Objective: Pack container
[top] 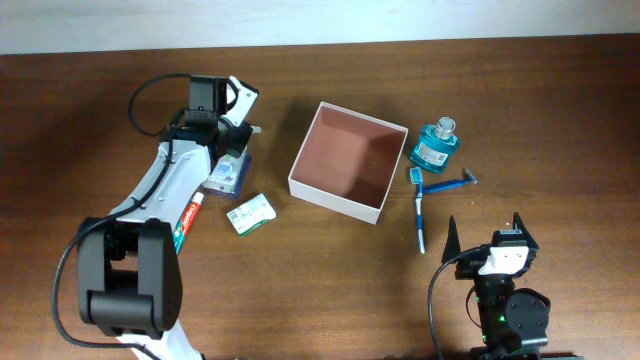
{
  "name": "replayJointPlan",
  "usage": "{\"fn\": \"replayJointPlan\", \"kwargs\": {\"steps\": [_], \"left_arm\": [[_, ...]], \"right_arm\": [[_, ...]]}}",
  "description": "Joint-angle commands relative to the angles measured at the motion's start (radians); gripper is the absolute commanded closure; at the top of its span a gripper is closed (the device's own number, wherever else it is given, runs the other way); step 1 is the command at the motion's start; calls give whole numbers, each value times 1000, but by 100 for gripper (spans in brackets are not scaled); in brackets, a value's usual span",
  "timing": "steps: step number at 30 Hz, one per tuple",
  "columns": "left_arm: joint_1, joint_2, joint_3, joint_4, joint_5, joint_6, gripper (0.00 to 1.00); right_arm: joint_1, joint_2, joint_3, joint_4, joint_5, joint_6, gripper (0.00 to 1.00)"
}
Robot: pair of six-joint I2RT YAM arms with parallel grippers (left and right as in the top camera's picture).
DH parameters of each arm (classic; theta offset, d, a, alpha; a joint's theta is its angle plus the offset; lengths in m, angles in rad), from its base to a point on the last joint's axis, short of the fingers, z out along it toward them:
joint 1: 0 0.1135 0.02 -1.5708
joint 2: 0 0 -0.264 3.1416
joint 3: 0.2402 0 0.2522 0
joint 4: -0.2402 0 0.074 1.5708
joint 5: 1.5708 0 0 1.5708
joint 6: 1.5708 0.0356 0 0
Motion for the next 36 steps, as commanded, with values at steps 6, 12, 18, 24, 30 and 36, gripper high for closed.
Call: {"fn": "replayJointPlan", "kwargs": {"steps": [6,12,18,24,30,36], "left_arm": [[-5,56,4,45,19,-74,32],[-5,130,4,44,19,-73,33],[-5,145,4,51,18,-72,35],[-5,164,4,51,18,-72,46],[-5,178,4,52,18,-72,58],[-5,178,4,66,6,-69,41]], "right_arm": [[-5,-7,-5,-8,1,2,1],[-5,-7,-5,-8,1,2,1],[-5,-7,-5,-8,1,2,1],[-5,-7,-5,-8,1,2,2],[-5,-7,-5,-8,1,2,1],[-5,-7,-5,-8,1,2,1]]}}
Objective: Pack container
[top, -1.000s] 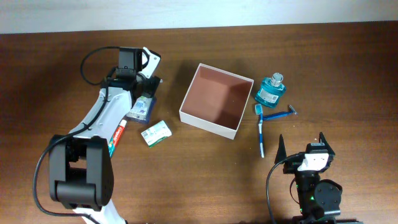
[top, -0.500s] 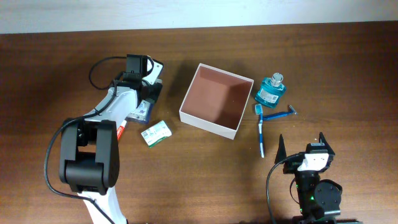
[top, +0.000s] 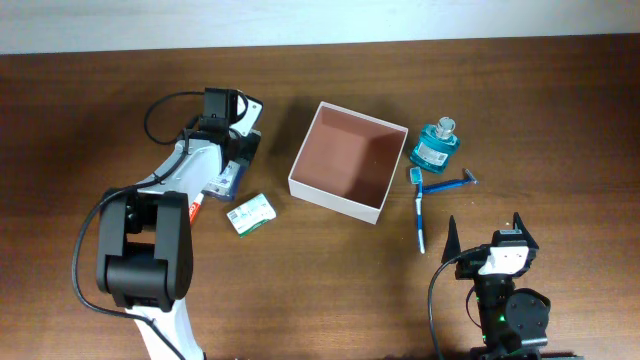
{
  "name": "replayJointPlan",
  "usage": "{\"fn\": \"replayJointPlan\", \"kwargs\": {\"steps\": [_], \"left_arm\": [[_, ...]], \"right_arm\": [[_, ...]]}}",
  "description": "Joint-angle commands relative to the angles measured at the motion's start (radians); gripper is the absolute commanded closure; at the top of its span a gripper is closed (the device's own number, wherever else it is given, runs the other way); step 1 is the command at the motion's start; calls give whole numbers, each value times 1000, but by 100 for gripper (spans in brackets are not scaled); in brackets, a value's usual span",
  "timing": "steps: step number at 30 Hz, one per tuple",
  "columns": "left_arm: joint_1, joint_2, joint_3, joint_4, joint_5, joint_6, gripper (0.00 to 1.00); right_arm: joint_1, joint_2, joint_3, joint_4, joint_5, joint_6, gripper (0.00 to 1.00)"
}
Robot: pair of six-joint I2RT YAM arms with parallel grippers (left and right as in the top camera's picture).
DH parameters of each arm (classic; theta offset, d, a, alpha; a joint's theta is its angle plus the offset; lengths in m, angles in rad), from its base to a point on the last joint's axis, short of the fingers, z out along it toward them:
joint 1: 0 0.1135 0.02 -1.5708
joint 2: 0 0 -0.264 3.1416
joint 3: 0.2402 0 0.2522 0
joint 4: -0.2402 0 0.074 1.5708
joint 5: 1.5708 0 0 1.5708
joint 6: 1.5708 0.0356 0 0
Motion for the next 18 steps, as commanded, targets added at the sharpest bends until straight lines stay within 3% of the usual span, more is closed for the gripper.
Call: {"fn": "replayJointPlan", "kwargs": {"steps": [1,4,7,18], "left_arm": [[1,27,3,5,0,1,38],[3,18,13,-14,-40,1,34],[3,-13,51,-97,-83,1,20],[3,-64,164,-396,-90,-13,19]], "right_arm": [[-5,-7,-5,-8,1,2,1],[-5,-7,-5,-8,1,2,1],[-5,-7,-5,-8,1,2,1],[-5,-7,-5,-8,1,2,1]]}}
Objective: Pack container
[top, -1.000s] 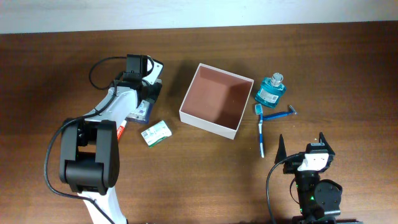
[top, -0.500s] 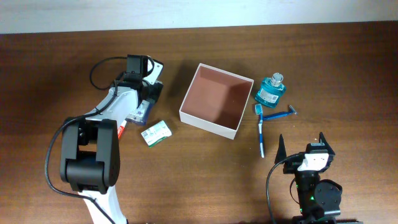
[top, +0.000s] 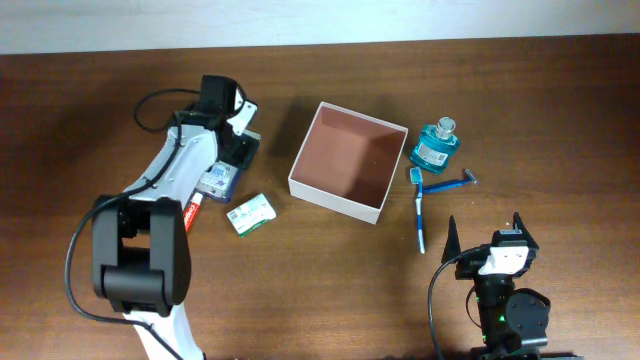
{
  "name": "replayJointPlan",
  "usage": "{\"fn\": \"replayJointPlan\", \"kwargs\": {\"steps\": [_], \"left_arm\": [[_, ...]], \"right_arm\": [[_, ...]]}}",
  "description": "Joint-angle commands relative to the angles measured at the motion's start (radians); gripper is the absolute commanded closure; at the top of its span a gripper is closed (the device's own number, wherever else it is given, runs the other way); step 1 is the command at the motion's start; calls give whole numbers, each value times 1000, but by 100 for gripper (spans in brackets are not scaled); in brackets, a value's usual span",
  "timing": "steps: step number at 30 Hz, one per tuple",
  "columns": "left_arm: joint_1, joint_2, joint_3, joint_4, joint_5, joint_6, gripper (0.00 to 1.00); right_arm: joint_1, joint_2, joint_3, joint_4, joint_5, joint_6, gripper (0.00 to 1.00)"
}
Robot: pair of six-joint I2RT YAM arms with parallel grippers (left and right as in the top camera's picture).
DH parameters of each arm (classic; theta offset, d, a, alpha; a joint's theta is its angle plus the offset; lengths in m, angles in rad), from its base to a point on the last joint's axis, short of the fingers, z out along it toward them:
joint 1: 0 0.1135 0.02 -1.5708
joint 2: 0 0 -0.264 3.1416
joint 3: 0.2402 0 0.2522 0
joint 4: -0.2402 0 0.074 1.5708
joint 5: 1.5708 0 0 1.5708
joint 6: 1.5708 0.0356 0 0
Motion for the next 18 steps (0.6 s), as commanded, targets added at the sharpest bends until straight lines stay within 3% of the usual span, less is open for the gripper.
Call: {"fn": "replayJointPlan", "kwargs": {"steps": [1,12,16,18], "left_arm": [[3,-34,23,-56,-14,-24,19],[3,-33,22,-143,-13,-71,19],[3,-32,22,-158,-13,-72,3],[4,-30,22,-158,-12,-74,2]], "right_arm": [[-5,-7,-5,-8,1,1,1],[-5,-7,-5,-8,1,1,1],[-5,-7,-5,-8,1,1,1],[-5,-7,-5,-8,1,1,1]]}}
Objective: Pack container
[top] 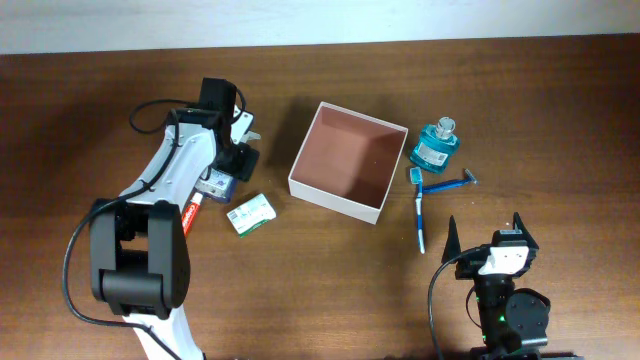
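Note:
The white box [334,193] with a brown inside stands open in the middle of the table. My left gripper [238,162] is down at the far end of a small blue-and-white pack [217,184] left of the box; the wrist hides its fingers. A red-and-white toothpaste tube [190,212] pokes out beside the arm, and a green-and-white packet [250,214] lies in front of the pack. Right of the box are a blue bottle [435,146], a blue razor [452,183] and a blue toothbrush [420,212]. My right gripper [487,238] rests near the front edge, fingers spread, holding nothing.
The left arm's cable loops over the table at the far left [150,110]. The right arm's base [510,315] sits at the front edge. The table's far edge [320,45] meets a white wall.
My left gripper has shifted slightly toward the front, closer over the blue-and-white pack. The pack, the box and the right arm stand as before.
My left gripper first hung behind the blue-and-white pack, its wrist turned toward the back. Then it stood lower and nearer the pack. The pack later lay a little further left and forward, and the gripper now sits at its far end. The right arm never moved.

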{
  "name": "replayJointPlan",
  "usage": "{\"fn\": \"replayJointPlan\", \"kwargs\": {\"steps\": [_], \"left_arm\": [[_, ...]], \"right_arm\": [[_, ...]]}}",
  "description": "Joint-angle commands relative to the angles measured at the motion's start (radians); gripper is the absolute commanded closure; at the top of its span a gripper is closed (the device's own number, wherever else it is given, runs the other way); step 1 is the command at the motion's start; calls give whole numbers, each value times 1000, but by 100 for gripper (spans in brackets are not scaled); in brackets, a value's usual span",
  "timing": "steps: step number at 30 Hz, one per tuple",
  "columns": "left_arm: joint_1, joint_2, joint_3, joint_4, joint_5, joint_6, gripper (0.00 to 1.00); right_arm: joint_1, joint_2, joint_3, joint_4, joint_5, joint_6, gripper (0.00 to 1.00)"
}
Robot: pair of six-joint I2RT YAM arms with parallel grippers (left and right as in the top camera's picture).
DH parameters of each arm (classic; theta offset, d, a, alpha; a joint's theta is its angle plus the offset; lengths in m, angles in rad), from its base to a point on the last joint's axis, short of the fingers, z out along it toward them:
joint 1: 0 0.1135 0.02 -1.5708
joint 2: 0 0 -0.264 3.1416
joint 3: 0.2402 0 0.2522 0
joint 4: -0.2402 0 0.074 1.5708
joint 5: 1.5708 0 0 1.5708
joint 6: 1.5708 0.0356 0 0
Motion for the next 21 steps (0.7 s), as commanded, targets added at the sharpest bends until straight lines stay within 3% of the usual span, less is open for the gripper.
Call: {"fn": "replayJointPlan", "kwargs": {"steps": [1,12,21], "left_arm": [[4,-15,13,-2,-1,-11,2],[77,45,12,5,190,-11,1],[125,52,11,4,234,-33,1]], "right_arm": [[-5,-7,-5,-8,1,2,2],[-5,-7,-5,-8,1,2,1],[-5,-7,-5,-8,1,2,1]]}}
